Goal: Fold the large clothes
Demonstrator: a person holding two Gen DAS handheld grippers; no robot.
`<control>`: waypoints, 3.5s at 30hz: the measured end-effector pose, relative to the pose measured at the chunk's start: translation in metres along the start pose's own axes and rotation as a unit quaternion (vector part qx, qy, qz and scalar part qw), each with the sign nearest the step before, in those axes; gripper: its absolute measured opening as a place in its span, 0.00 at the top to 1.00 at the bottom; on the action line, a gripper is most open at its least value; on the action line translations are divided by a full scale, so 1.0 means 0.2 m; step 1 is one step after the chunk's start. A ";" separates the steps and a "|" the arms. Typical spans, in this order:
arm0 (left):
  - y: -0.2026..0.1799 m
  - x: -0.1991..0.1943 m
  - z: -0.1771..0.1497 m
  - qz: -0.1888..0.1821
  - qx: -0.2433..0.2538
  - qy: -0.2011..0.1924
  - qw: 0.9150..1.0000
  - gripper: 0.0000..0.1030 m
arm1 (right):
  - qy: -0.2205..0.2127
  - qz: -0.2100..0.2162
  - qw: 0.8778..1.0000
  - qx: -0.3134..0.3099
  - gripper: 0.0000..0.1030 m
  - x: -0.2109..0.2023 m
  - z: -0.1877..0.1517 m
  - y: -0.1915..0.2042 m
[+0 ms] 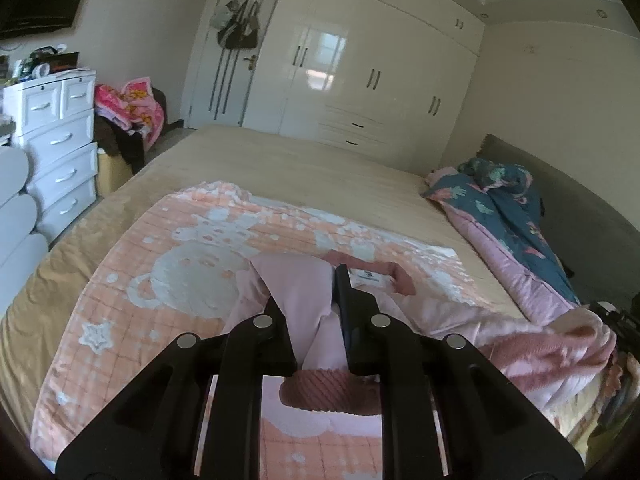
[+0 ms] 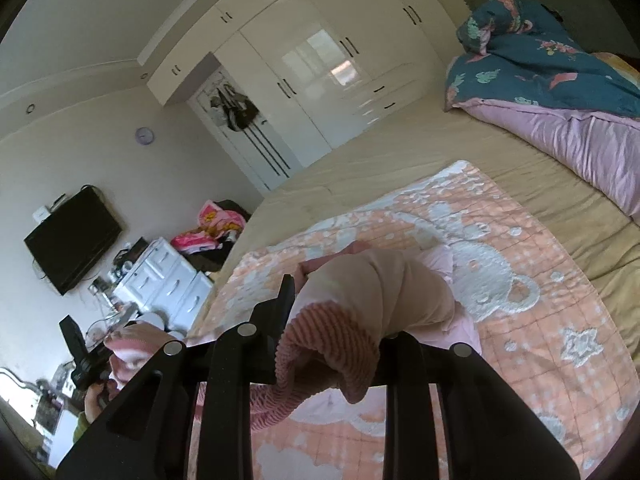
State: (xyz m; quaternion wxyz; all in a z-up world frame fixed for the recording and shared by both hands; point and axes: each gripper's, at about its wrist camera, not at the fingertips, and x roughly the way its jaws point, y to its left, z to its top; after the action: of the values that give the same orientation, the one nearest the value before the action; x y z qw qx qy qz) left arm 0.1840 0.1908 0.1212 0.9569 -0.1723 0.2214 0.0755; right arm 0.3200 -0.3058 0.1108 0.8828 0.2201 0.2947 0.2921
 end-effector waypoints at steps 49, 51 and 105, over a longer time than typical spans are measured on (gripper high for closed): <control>0.00 0.50 0.05 0.050 0.036 0.002 0.998 0.09 | 0.090 -0.119 0.988 -0.049 0.11 0.76 -0.16 -0.41; 0.05 0.48 0.05 0.063 0.030 0.002 0.998 0.09 | 0.090 -0.125 0.986 -0.066 0.10 0.76 -0.17 -0.39; 0.25 1.12 -0.21 0.122 0.033 0.128 0.984 0.80 | 0.118 -0.244 0.962 -0.038 0.50 1.14 -0.12 -0.65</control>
State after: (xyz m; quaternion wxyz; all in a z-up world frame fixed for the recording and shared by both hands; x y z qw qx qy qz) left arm 0.3551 0.2381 -0.0303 0.9091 -0.1210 0.3642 0.1619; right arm 0.5037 -0.2478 -0.0688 0.8938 0.0715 0.4306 0.1026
